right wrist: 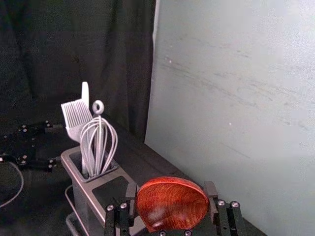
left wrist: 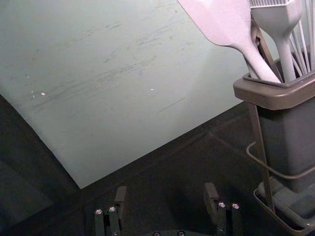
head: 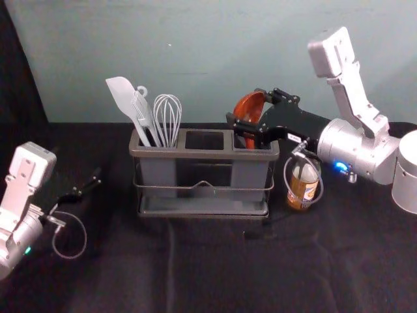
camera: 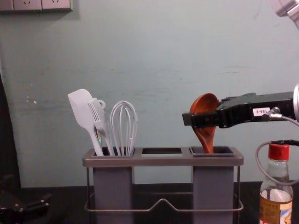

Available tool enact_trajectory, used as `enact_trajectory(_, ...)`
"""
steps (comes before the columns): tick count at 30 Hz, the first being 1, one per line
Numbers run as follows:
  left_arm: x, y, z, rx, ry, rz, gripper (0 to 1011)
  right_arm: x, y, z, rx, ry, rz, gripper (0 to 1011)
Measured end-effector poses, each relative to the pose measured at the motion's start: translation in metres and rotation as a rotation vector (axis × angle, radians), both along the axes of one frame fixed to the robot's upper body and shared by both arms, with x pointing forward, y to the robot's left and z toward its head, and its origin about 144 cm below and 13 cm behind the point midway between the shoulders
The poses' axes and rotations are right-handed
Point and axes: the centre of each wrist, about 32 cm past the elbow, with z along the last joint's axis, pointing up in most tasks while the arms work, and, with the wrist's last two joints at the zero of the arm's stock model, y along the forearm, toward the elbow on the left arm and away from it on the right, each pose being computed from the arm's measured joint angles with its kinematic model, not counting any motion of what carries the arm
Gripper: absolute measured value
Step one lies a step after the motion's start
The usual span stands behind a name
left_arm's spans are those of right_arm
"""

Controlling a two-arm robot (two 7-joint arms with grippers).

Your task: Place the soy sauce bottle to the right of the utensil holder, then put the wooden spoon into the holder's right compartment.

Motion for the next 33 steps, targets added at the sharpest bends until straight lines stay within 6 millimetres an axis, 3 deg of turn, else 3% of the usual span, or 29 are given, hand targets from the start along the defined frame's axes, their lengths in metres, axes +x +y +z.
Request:
enact_trajectory(11,0.000,0.000,0.000,0.000,0.000,0.000,1012,0.000,0.000,0.000,0.000,0.001,0.003,843)
enact_trajectory(18,0.000,0.000,0.000,0.000,0.000,0.000,1012,0.000,0.000,0.001,0.001,0.000,0.003,1002)
enact_trajectory(28,0.000,0.000,0.000,0.000,0.000,0.000,1012,0.000,0.000,0.001,0.001,-0.003,0.001,1002)
enact_trajectory(33,0.000,0.000,0.000,0.000,0.000,0.000,1011,-0.013,-0.004,-0.006,0.024,-0.030,-0.032,1002)
